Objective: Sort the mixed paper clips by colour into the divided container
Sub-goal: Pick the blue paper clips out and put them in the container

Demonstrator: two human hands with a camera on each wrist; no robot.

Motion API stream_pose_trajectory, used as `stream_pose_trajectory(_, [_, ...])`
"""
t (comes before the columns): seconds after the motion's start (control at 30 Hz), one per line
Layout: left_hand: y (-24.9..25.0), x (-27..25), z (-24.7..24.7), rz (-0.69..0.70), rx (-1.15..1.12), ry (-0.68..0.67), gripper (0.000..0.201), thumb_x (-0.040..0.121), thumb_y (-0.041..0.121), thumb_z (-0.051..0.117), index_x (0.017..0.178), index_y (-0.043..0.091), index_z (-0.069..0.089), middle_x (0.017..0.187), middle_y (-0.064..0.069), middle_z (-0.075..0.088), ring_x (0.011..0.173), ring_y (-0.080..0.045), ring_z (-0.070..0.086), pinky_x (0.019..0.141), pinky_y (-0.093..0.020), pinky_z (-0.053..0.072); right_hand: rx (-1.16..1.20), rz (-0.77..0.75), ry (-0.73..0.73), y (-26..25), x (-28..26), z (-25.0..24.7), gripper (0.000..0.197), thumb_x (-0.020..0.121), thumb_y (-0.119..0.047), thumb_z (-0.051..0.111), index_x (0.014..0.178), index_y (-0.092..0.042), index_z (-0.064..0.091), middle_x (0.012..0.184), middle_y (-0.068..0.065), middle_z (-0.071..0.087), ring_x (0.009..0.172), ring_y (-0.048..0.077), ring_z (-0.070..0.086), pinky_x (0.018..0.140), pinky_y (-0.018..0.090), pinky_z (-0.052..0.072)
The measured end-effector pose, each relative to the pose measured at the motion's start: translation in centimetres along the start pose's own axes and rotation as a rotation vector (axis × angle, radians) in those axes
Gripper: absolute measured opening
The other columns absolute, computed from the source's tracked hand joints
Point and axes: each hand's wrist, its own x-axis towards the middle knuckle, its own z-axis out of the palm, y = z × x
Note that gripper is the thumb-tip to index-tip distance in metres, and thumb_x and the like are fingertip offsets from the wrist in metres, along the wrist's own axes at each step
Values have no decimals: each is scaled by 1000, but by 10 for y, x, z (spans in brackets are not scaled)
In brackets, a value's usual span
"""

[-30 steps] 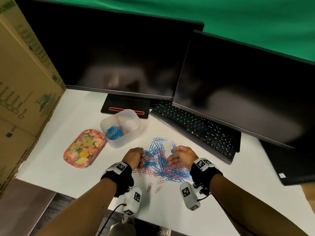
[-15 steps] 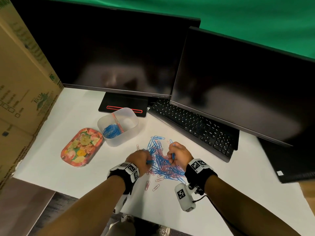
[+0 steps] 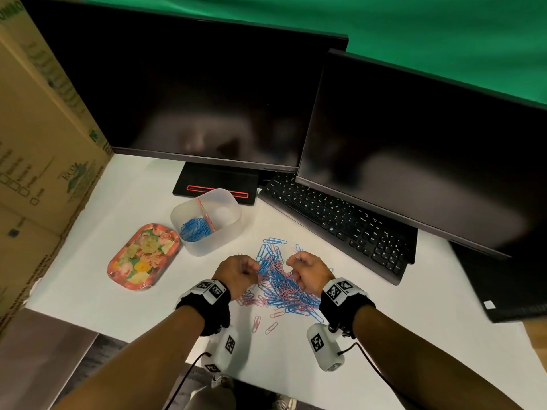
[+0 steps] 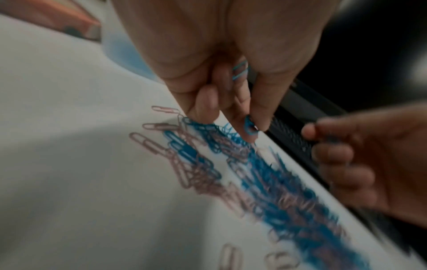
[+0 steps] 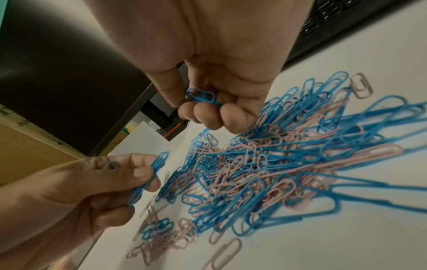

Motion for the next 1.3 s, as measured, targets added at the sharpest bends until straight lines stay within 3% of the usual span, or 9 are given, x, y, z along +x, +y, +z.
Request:
stream_pose_trajectory(0.17, [1, -5, -10, -43, -191, -88, 27, 84, 7, 68, 109, 17, 67, 81, 2, 69, 70, -2, 61, 69, -19, 46, 7, -28, -32, -5, 1, 6, 30, 99, -7, 31, 91, -15, 59, 58, 4, 48, 38, 12, 39, 37, 18, 30])
stream_pose_trajectory(0.23, [3, -8, -12, -83, -262, -82, 21, 87, 2, 60, 102, 14, 69, 74, -1, 66, 50, 1, 53, 52, -15, 41, -3, -6, -31, -6, 4, 10, 31, 98, -4, 30, 91, -12, 59, 60, 4, 47, 35, 9, 39, 38, 16, 29])
stream_pose_trajectory(0.3, [3, -9, -14, -153, -403, -75, 24, 87, -3, 48, 90, 9, 68, 62, -5, 58, 38, -6, 37, 44, -15, 30, -123, -21, -17, -5, 7, 14, 27, 97, -9, 38, 87, -17, 62, 71, 1, 56, 52, 10, 52, 49, 19, 38])
stream_pose_trajectory(0.4, [-1, -7, -18, -223, -504, -27, 29, 85, 0, 37, 76, 9, 63, 56, -5, 46, 43, -12, 25, 47, -19, 20, -485, -141, -47, -3, 4, 25, 18, 89, -19, 52, 79, -28, 64, 85, -4, 67, 83, 21, 65, 74, 28, 53])
stream_pose_trajectory(0.67, [6, -14, -27, -354, -689, -28, 31, 91, 35, 43, 67, 16, 51, 53, 2, 34, 45, -14, 22, 47, -23, 18, -1118, -174, -59, -7, 4, 54, 20, 89, -28, 55, 103, -17, 65, 106, 6, 69, 98, 28, 65, 83, 33, 51])
stream_pose_trajectory(0.97, [20, -19, -43, -350, -863, -41, 41, 96, 46, 40, 73, 14, 51, 54, -2, 48, 43, -15, 35, 45, -22, 26, -441, -142, -56, -15, 10, 33, 15, 87, -25, 60, 75, -18, 67, 72, -3, 67, 68, 14, 61, 65, 24, 50])
stream_pose_trajectory(1.07, [30, -23, -53, -340, -1019, -54, 48, 97, 51, 36, 86, 8, 57, 67, -10, 59, 54, -21, 51, 56, -29, 40, -221, -78, -93, -38, 12, 34, 21, 87, -22, 61, 66, -20, 60, 50, -9, 48, 45, 8, 42, 49, 22, 33])
stream_pose_trajectory(1.17, [38, -20, -71, -290, -1084, -27, 56, 96, 56, 32, 104, 6, 57, 91, -16, 64, 82, -27, 63, 78, -39, 49, -105, -64, -158, -74, 15, 47, 21, 89, -20, 59, 68, -21, 57, 54, -4, 47, 34, 6, 35, 37, 17, 26])
stream_pose_trajectory(1.3, [48, -17, -105, -256, -1173, 21, 54, 95, 57, 30, 91, 11, 56, 89, -14, 61, 86, -27, 60, 87, -39, 47, -66, -71, -224, -124, 20, 73, 17, 92, -19, 53, 76, -17, 55, 59, 1, 46, 36, 9, 32, 36, 13, 22])
